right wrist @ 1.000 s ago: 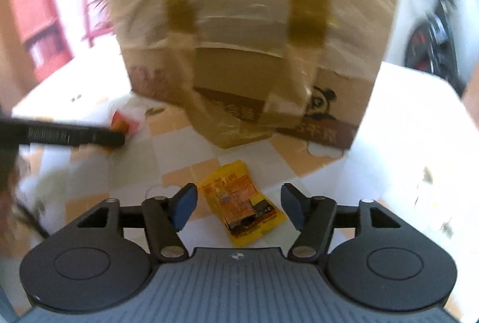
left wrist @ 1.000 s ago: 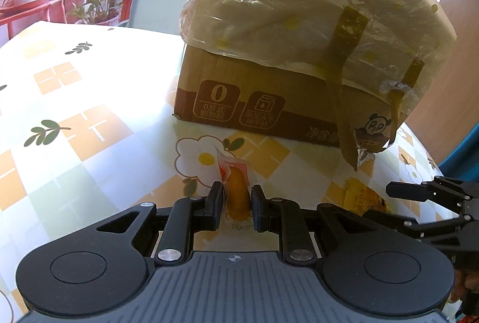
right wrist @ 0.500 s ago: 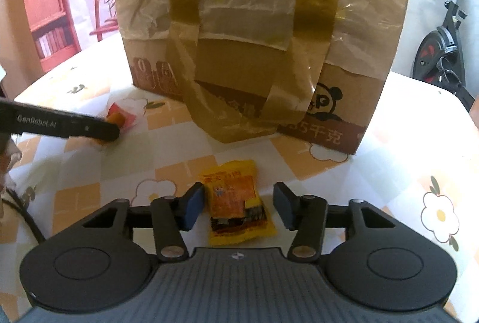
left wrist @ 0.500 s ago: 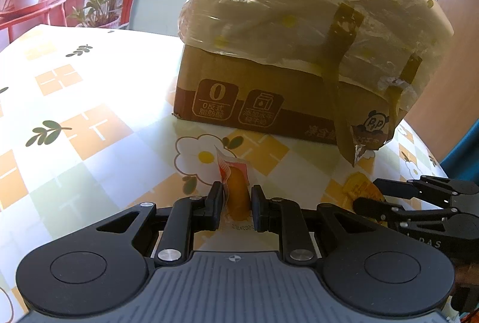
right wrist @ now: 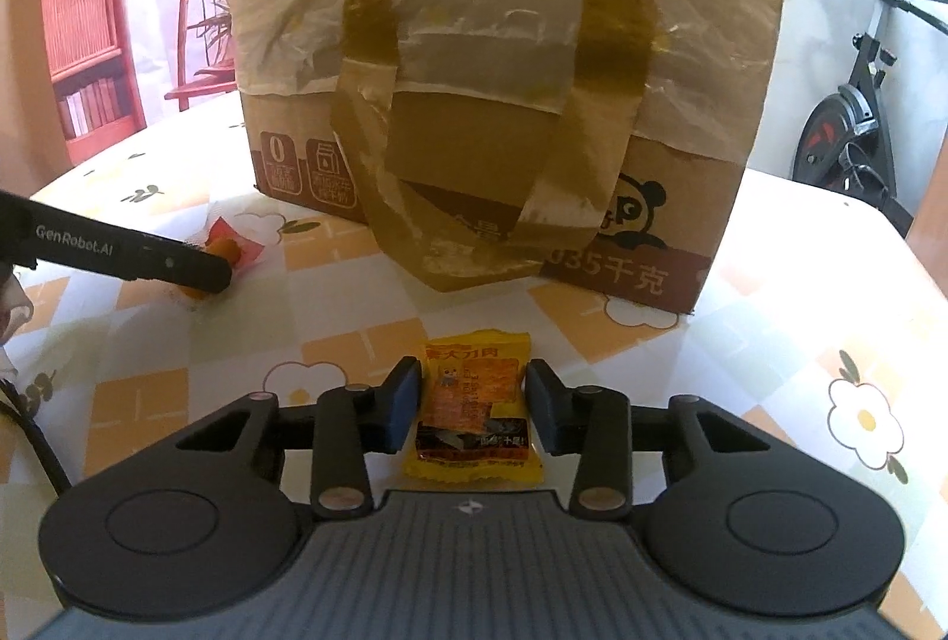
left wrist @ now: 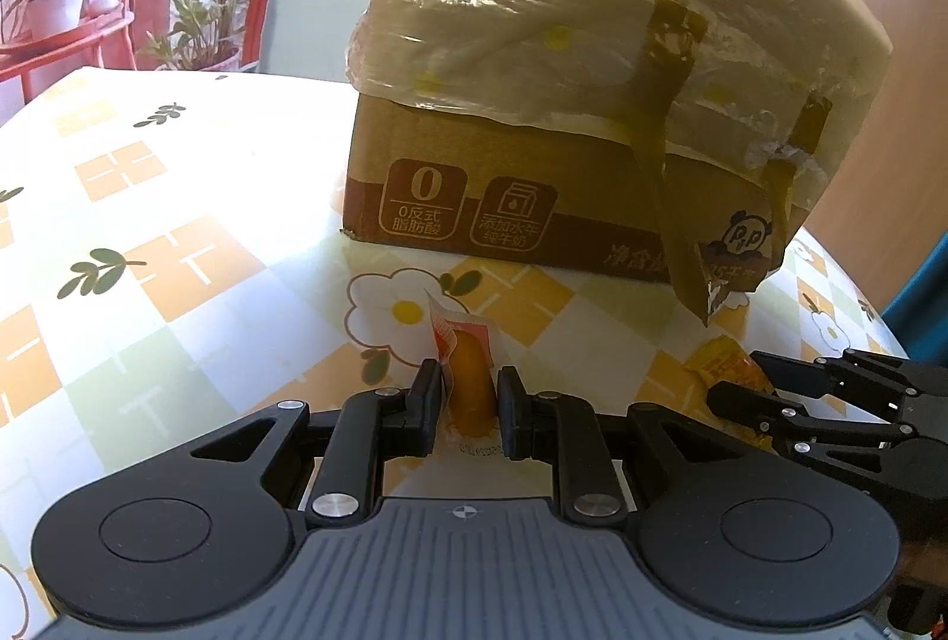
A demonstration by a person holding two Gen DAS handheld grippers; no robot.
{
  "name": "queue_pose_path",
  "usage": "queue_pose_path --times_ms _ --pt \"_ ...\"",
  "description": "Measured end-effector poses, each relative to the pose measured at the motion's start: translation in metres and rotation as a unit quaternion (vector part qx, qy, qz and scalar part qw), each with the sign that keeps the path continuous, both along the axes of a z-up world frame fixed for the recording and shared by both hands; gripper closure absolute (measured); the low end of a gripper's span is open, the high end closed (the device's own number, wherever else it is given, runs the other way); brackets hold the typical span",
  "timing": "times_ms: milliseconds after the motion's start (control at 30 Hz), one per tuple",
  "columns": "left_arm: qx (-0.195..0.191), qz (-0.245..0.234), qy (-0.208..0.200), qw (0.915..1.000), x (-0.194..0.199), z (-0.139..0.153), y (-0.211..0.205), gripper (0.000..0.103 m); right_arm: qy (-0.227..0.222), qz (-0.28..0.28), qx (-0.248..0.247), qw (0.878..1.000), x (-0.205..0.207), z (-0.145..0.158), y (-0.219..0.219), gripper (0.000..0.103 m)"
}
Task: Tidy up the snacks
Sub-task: 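Grasp the small orange candy with the left gripper while the right grasps the yellow packet, then lift both snacks and carry them over the cardboard box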
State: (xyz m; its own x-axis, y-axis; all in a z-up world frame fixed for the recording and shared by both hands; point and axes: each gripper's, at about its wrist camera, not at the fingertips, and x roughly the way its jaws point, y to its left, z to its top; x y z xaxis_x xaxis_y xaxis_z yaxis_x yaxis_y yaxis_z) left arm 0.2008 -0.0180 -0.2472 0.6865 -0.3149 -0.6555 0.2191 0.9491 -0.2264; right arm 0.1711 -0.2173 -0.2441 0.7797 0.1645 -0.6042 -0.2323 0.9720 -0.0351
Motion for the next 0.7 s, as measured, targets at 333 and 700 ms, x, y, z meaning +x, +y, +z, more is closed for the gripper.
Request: queue_pose_path --times_ms 333,700 --pt "0.007 0.004 0.004 1.0000 0.000 0.007 -0.002 0.082 -0.007 0.004 0.019 1.000 -0.005 0.002 -0.007 0.068" --pt "0.010 -0.013 -0.074 0.9971 -0.018 0.072 0.008 0.082 -0.047 0.005 0.052 0.998 -0.018 0.035 -0.018 0.069"
